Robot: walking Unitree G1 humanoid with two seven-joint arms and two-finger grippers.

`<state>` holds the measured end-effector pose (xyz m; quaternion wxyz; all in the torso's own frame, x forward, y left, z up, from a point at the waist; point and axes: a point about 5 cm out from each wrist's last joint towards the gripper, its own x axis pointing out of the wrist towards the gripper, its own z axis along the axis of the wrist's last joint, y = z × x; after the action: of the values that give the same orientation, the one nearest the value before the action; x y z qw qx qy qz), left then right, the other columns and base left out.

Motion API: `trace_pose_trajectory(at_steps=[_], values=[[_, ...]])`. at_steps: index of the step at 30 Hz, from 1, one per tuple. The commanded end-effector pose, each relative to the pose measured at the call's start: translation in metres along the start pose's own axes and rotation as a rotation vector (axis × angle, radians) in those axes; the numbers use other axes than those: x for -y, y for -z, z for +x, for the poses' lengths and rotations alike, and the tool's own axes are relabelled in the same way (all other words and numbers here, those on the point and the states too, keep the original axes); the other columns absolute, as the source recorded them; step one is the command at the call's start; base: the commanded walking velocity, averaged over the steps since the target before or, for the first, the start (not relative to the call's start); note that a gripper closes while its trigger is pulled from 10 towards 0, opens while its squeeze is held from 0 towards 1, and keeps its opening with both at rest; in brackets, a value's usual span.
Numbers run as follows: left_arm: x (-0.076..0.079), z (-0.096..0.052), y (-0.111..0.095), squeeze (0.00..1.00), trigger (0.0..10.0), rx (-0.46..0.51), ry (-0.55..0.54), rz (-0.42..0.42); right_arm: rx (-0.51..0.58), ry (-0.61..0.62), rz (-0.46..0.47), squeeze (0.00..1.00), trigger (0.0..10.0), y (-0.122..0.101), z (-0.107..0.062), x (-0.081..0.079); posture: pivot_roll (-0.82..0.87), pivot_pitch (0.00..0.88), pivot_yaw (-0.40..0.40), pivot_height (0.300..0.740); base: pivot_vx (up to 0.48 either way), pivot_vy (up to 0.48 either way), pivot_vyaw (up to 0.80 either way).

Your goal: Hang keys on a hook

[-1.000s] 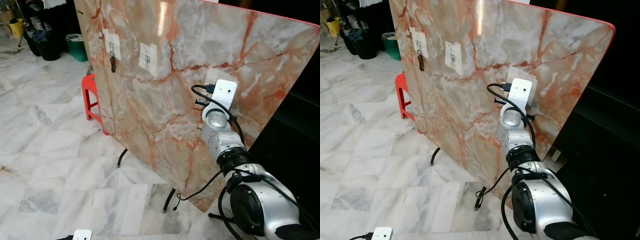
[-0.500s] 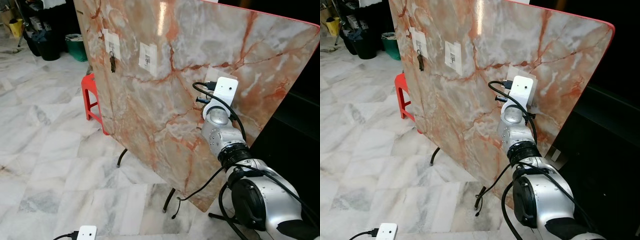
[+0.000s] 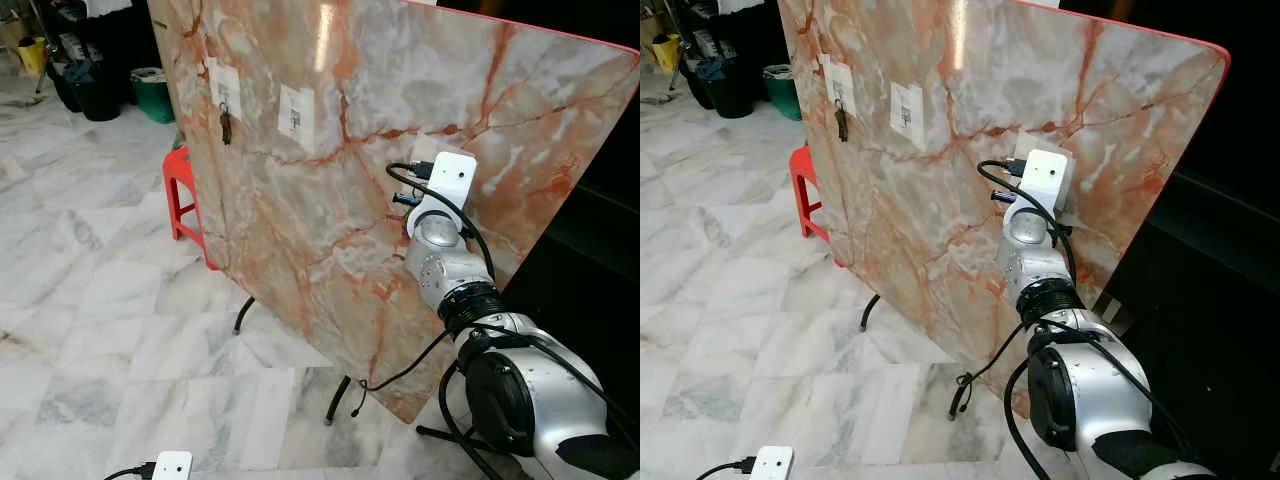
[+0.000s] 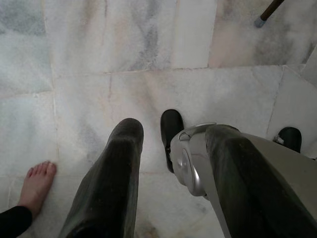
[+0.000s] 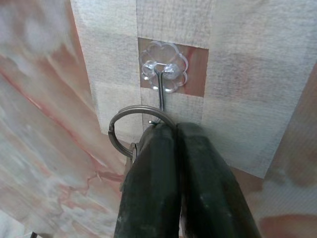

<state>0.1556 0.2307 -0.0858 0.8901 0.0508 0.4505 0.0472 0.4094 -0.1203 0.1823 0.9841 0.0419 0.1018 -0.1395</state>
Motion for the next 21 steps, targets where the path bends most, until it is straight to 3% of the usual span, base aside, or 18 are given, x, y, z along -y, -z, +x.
trace_pose_trajectory(at_steps=[1,2,6,7,8,21], values=[[0.0000,-0.0006,0.0036,0.00,10.0,-0.020,0.002,-0.004,0.038,0.013,0.000,0.87,10.0,-0.0147,0.0028,0.0049,0.07,0.000,-0.090,0.740,0.000,0.000,0.00],[0.0002,-0.0006,0.0038,0.00,10.0,-0.021,0.003,-0.004,0.037,0.013,0.001,1.00,10.0,-0.0145,0.0028,0.0049,0.07,0.000,-0.090,0.740,0.000,0.000,0.00],[0.0035,-0.0001,0.0029,0.00,10.0,-0.020,0.009,-0.002,0.034,0.011,-0.001,1.00,10.0,-0.0125,0.0026,0.0048,0.07,0.000,-0.090,0.740,0.000,0.000,0.00],[0.0040,0.0000,0.0027,0.00,10.0,-0.019,0.010,-0.002,0.033,0.010,-0.001,0.67,10.0,-0.0123,0.0026,0.0047,0.07,0.000,-0.089,0.740,0.000,0.000,0.00],[0.0054,0.0002,0.0025,0.00,10.0,-0.019,0.011,-0.002,0.032,0.011,-0.001,0.00,10.0,-0.0117,0.0026,0.0049,0.06,0.000,-0.089,0.740,0.000,0.000,0.00],[0.0090,0.0002,0.0034,0.00,10.0,-0.022,0.019,0.000,0.044,0.025,0.007,0.00,10.0,-0.0093,0.0023,0.0101,0.06,0.000,-0.083,0.740,0.000,0.000,0.00]])
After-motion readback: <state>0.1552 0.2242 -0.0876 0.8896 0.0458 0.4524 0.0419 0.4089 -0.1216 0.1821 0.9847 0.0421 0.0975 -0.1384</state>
